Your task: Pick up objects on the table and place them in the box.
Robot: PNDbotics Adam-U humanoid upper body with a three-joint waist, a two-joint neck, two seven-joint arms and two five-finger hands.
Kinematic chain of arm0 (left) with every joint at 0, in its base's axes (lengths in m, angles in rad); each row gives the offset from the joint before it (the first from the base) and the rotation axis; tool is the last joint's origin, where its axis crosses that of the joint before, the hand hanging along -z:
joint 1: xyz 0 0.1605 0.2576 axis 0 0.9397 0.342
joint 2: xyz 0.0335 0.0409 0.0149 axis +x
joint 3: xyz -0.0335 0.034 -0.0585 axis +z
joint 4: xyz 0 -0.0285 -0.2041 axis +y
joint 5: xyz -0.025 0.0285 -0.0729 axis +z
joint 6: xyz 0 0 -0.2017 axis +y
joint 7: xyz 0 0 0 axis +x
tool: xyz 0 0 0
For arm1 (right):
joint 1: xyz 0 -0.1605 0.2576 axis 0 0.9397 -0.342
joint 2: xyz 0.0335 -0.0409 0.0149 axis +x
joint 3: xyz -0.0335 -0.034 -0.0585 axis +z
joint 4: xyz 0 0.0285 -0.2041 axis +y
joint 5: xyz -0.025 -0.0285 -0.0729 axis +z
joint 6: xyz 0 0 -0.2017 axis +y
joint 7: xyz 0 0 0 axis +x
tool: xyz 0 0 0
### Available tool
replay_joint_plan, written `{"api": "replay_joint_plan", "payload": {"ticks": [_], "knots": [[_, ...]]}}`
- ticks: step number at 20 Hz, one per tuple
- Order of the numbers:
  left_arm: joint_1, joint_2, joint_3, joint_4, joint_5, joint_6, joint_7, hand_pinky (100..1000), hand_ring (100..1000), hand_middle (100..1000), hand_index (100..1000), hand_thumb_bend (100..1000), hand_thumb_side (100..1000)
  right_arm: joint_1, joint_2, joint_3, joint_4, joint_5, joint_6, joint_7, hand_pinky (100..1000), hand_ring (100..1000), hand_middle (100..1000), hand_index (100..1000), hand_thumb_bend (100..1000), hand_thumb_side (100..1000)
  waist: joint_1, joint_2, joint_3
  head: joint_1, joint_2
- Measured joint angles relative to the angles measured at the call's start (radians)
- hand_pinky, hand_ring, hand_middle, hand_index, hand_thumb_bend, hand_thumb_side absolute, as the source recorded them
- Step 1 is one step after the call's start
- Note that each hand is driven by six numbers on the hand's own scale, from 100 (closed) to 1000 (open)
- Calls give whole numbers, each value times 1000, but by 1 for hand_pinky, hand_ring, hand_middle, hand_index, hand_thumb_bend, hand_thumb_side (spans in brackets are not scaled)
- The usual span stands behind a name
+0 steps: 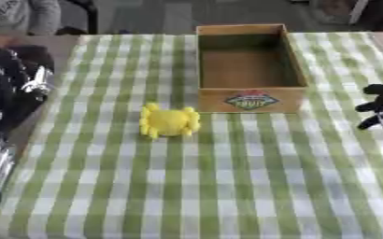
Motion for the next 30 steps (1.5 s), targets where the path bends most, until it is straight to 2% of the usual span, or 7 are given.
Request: {"api": "replay_joint_plan", "payload": {"ticks": [5,6,10,15,20,24,30], "knots": [[-115,159,-80,1,-69,25,-154,585,574,594,742,350,342,3,-1,1,0,0,1,2,480,662,757,798,100,608,8,-4,-7,4,0],[-145,186,-102,1,-77,29,-183,589,576,596,744,392,325,3,-2,1,0,0,1,3,480,663,757,798,100,608,9,-5,-8,5,0],[-282,250,-212,21,-113,36,-293,593,582,599,743,477,330,3,-6,7,0,0,0,9,480,663,757,798,100,606,15,-10,-20,12,0],[-393,228,-347,89,-185,27,-400,593,581,586,720,520,320,3,-9,11,0,0,0,12,479,662,757,798,100,605,16,-10,-34,18,0],[-456,152,-445,206,-264,15,-484,590,577,577,703,531,292,4,-10,13,0,0,-2,15,479,663,757,798,100,608,20,-16,-38,22,5],[-485,87,-481,291,-324,-4,-526,593,579,575,697,539,256,4,-10,14,0,0,1,19,479,662,757,798,100,609,20,-16,-43,23,7],[-497,41,-492,374,-390,-24,-558,590,577,571,693,537,238,4,-10,14,0,0,1,19,479,663,757,798,100,610,24,-16,-47,25,7]]}}
